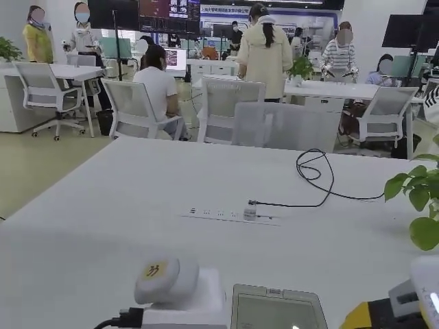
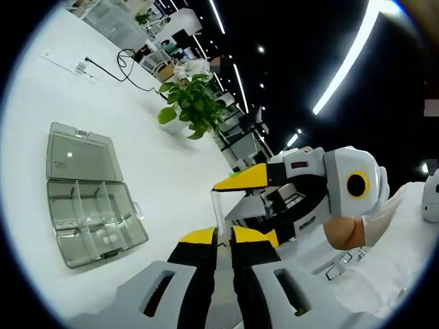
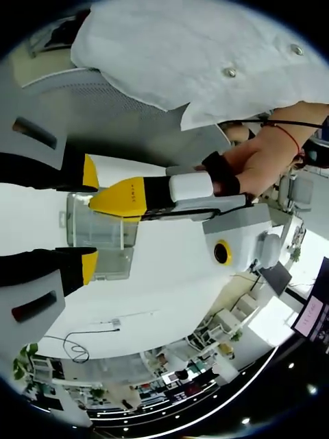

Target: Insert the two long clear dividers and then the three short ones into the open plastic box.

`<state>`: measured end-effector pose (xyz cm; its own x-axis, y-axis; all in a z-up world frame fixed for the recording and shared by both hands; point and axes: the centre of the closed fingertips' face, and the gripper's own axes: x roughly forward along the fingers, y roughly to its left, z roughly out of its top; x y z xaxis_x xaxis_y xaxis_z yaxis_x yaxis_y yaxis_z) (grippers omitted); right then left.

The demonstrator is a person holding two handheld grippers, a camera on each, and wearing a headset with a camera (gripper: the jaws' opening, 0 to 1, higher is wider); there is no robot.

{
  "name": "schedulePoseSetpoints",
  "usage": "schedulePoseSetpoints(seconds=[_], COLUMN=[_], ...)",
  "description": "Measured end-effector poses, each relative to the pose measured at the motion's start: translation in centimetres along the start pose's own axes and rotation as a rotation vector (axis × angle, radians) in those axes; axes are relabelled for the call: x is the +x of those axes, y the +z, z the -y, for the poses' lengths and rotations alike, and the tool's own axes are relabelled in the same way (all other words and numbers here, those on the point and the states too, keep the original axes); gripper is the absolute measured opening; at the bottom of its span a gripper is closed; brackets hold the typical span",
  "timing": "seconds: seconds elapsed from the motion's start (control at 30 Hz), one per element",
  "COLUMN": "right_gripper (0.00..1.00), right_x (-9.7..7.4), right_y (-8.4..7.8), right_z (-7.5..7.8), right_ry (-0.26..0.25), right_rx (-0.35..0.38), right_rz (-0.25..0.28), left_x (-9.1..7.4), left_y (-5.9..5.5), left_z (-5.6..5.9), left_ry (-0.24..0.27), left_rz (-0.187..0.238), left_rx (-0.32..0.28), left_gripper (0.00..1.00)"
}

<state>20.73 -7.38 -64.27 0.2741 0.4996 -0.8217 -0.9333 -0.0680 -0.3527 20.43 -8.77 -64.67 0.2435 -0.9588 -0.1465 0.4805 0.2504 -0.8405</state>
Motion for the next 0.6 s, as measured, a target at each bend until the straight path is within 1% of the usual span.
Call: schedulePoseSetpoints(seconds=[0.03, 0.07, 0.37, 0.47, 0.53, 0.57, 0.6], right_gripper=[0.33, 0.33, 0.33, 0.34, 0.34, 0.34, 0.35], right_x=[0.03, 0.05, 0.19, 0.27, 0.18, -0.06, -0.26], right_y=[-0.05, -0.09, -0.06, -0.02, 0.04, 0.17, 0.23], right_z=[0.01, -0.01, -0.12, -0.13, -0.04, 0.08, 0.2], right_ry=[-0.001, -0.001, 0.004, 0.004, 0.004, 0.006, 0.008], right_rx=[-0.005, -0.005, -0.015, -0.009, -0.001, 0.002, 0.006], right_rz=[-0.003, -0.005, -0.004, -0.001, 0.003, 0.013, 0.02], left_x=[0.0, -0.01, -0.04, -0.06, -0.06, -0.08, -0.15], left_y=[0.0, -0.02, -0.16, -0.2, -0.24, -0.21, -0.18], left_z=[0.05, -0.07, -0.31, -0.41, -0.61, -0.61, -0.61], left_ry=[-0.003, 0.004, 0.009, 0.01, 0.014, 0.014, 0.016], left_rz=[0.001, 0.0, 0.013, 0.018, 0.018, 0.02, 0.018], left_rx=[-0.006, 0.003, -0.019, -0.027, -0.014, -0.014, 0.0], left_gripper=[0.01, 0.0, 0.0, 0.0, 0.0, 0.0, 0.0])
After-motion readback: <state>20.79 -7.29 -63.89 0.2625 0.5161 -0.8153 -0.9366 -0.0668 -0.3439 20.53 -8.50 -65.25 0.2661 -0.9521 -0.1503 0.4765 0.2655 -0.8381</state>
